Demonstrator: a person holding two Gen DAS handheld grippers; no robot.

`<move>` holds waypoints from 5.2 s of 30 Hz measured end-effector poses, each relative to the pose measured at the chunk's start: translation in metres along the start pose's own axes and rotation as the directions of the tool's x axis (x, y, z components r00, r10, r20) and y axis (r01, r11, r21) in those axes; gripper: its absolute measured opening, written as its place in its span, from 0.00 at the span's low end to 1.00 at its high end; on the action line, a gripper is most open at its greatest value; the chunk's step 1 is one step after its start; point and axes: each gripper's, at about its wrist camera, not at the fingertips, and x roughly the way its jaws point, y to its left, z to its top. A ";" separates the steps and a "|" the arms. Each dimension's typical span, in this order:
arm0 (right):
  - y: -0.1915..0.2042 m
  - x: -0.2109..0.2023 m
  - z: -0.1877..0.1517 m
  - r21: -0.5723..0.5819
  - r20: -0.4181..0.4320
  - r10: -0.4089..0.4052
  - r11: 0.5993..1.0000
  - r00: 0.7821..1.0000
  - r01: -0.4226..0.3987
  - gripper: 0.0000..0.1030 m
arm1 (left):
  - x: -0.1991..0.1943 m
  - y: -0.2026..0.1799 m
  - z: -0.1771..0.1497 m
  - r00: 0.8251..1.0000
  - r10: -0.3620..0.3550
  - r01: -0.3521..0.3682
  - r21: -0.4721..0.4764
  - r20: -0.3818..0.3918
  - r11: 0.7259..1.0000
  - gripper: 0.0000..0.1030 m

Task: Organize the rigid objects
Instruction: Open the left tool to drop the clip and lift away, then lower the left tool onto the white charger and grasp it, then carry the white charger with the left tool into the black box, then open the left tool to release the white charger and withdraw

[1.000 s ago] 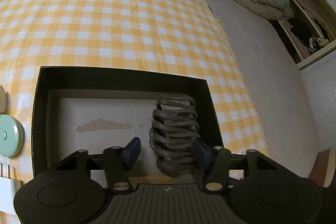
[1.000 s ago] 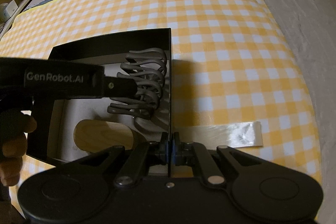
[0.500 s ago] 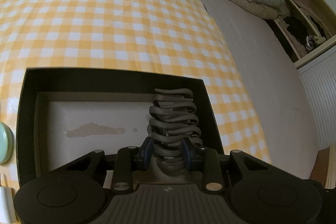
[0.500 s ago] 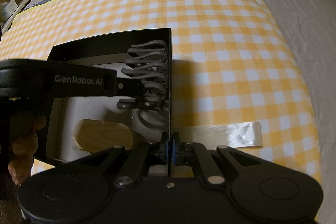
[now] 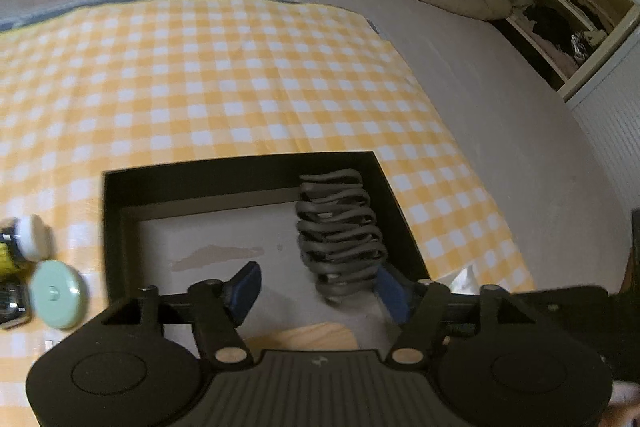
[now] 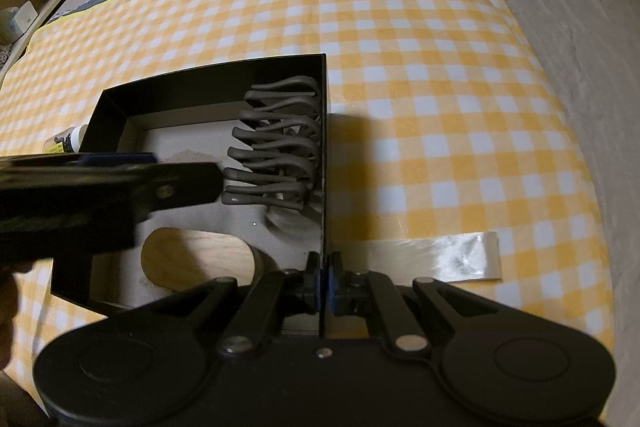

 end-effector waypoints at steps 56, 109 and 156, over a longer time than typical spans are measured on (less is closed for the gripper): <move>0.008 -0.004 0.000 -0.014 0.012 -0.033 0.999 0.999 0.033 0.03 | -0.141 0.147 -0.059 0.951 0.287 -0.286 -0.026 0.118 0.958 0.90; 0.008 -0.003 -0.003 -0.012 0.008 -0.023 1.000 1.000 0.024 0.04 | -0.019 0.025 -0.038 1.000 -0.001 0.000 -0.181 -0.008 0.984 0.43; -0.004 -0.004 -0.002 0.015 -0.003 0.015 1.000 1.000 -0.015 0.05 | -0.001 -0.005 -0.041 0.988 -0.142 0.138 -0.068 -0.056 0.988 0.14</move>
